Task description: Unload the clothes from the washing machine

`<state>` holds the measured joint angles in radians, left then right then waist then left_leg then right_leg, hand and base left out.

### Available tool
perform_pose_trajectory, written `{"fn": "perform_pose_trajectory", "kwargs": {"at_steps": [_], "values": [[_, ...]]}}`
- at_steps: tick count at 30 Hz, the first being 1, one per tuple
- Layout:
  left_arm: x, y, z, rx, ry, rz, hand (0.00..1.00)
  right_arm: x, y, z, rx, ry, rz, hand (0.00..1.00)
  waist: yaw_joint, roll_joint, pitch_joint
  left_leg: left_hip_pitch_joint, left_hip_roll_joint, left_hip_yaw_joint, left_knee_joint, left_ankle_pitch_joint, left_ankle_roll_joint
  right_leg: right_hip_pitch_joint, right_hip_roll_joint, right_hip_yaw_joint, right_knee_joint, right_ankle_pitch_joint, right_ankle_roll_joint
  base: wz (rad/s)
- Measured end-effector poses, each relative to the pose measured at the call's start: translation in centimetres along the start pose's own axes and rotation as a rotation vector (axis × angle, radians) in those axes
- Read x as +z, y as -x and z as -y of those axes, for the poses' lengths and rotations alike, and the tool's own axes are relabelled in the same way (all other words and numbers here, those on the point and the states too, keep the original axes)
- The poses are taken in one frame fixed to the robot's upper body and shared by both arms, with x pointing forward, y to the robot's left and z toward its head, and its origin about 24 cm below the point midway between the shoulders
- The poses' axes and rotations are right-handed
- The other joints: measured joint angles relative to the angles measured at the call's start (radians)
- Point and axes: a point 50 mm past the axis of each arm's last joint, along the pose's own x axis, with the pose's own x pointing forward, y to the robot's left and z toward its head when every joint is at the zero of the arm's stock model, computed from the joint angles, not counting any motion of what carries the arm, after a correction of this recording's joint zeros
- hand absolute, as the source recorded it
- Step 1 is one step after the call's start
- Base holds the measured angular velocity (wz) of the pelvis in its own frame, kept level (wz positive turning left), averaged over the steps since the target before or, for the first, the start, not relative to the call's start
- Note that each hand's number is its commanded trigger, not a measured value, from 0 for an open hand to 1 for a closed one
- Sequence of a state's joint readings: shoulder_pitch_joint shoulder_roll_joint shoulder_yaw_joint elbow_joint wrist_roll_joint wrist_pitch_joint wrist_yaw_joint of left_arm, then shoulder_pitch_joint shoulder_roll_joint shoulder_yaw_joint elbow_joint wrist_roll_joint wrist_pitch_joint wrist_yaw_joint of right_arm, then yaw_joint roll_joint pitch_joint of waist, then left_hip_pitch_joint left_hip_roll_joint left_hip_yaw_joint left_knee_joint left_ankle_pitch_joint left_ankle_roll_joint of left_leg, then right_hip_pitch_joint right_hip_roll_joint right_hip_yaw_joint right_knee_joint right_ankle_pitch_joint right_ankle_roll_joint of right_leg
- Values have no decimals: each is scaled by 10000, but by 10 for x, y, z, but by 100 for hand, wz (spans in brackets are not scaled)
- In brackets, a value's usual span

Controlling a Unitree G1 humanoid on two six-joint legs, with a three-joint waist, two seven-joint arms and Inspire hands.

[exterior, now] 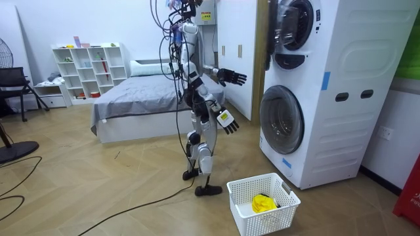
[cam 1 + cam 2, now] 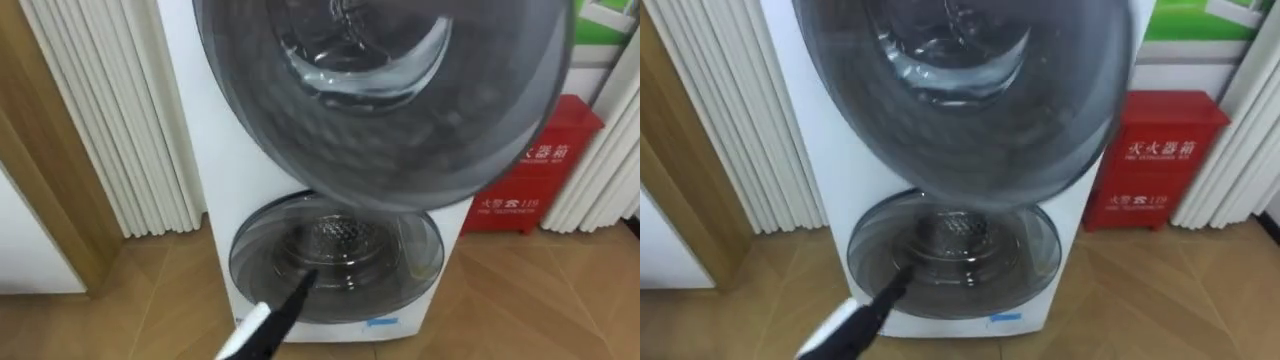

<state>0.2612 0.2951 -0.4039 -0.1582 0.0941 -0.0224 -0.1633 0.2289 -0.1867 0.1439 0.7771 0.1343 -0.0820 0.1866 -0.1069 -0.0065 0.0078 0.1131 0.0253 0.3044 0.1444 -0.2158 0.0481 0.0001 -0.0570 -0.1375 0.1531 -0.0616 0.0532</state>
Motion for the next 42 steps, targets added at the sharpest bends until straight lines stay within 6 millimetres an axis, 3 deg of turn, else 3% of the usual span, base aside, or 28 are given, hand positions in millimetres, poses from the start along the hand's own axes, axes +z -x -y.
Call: {"fn": "perform_pose_trajectory", "kwargs": {"at_steps": [4, 9, 11, 13, 17, 21, 22, 24, 25, 27, 28, 30, 33, 35, 39, 42], "values": [[27, -23, 2, -455, -444, 1163, 0, 9, -9, -13, 382, 121, 241, 0, -282, -113, 77, -24, -2, 16, -43, -1, -1, -5, 7, -11, -22, 0, 0, -3], [86, -58, 13, -1000, -705, 3579, 0, 17, -13, -18, 532, 156, 473, 0, -576, -170, 107, 10, -3, 121, -167, -10, 5, -79, 42, 17, -28, 0, 0, -7], [95, -65, 19, -1229, -700, 3969, 0, 24, -16, -20, 678, 274, 650, 0, -685, -162, 111, 2, -3, 116, -179, -11, 3, -134, 76, 163, -33, 0, 0, -21], [89, -69, 21, -1264, -620, 3726, 0, 30, -18, -22, 813, 415, 778, 0, -775, -150, 112, 17, 20, 53, -179, -32, -32, -148, 132, 308, -46, 0, -1, -27], [40, -71, 23, -1169, -698, 1652, 0, 26, -17, -23, 875, 416, 604, 0, -763, -154, 107, 20, 144, -20, -162, -100, -148, -189, 278, 303, -23, -35, -59, -10], [-36, -46, 21, -687, -1234, -1458, 0, 20, -16, -22, 829, 339, 340, 0, -537, -181, 86, 45, 193, 6, -133, -146, -273, -198, 413, 331, -17, -139, -230, -6], [-47, -40, 20, -512, -1286, -1905, 0, 18, -15, -21, 781, 278, 269, 0, -486, -203, 68, 49, 214, -2, -117, -150, -293, -194, 430, 327, -17, -152, -252, 0], [-96, -12, 11, 461, -892, -3932, 0, 8, -13, -11, 395, -123, -101, 0, -177, -207, 35, 157, 299, -35, -105, -175, -360, -118, 504, 277, -35, -178, -293, 0], [-108, -2, 9, 758, -790, -4490, 0, 5, -13, -9, 276, -253, -226, 0, -61, -209, 35, 191, 321, -47, -105, -178, -373, -90, 529, 269, -32, -182, -299, -14], [-157, 49, -4, 2302, -277, -6993, 0, -10, -9, -1, -208, -773, -774, 0, 329, -250, -37, 254, 398, -102, -104, -238, -475, -29, 615, 212, -30, -256, -416, -12], [-166, 64, -7, 2717, -185, -7618, 0, -13, -8, 0, -322, -893, -842, 0, 369, -266, -48, 253, 411, -136, -106, -243, -484, -21, 626, 194, -31, -270, -435, 3], [-196, 123, -14, 4175, -58, -10034, 0, -26, -4, 3, -559, -1532, -1325, 0, 656, -250, -69, 380, 508, -173, -114, -305, -577, 52, 725, 117, -37, -282, -453, 0], [-211, 183, -2, 4653, -335, -12388, 0, -41, 1, 5, -771, -2444, -1888, 0, 913, -205, -62, 567, 530, -189, -204, -325, -603, 282, 761, 75, -139, -291, -467, 1], [-215, 203, 16, 4410, -16, -13404, 0, -48, 3, 5, -918, -2883, -2208, 0, 1008, -110, -47, 690, 508, -195, -278, -347, -589, 427, 754, 55, -196, -291, -467, 4], [-216, 196, 50, 3838, 1060, -14038, 0, -60, 5, -1, -1160, -3993, -2692, 0, 1115, -73, -40, 712, 489, -290, -260, -373, -564, 509, 708, -63, -195, -293, -465, 5], [-215, 183, 55, 3573, 1387, -14020, 0, -65, 7, -2, -1303, -4293, -2838, 0, 1112, -46, -37, 698, 497, -338, -247, -371, -567, 534, 706, -128, -189, -305, -480, 4]]}}
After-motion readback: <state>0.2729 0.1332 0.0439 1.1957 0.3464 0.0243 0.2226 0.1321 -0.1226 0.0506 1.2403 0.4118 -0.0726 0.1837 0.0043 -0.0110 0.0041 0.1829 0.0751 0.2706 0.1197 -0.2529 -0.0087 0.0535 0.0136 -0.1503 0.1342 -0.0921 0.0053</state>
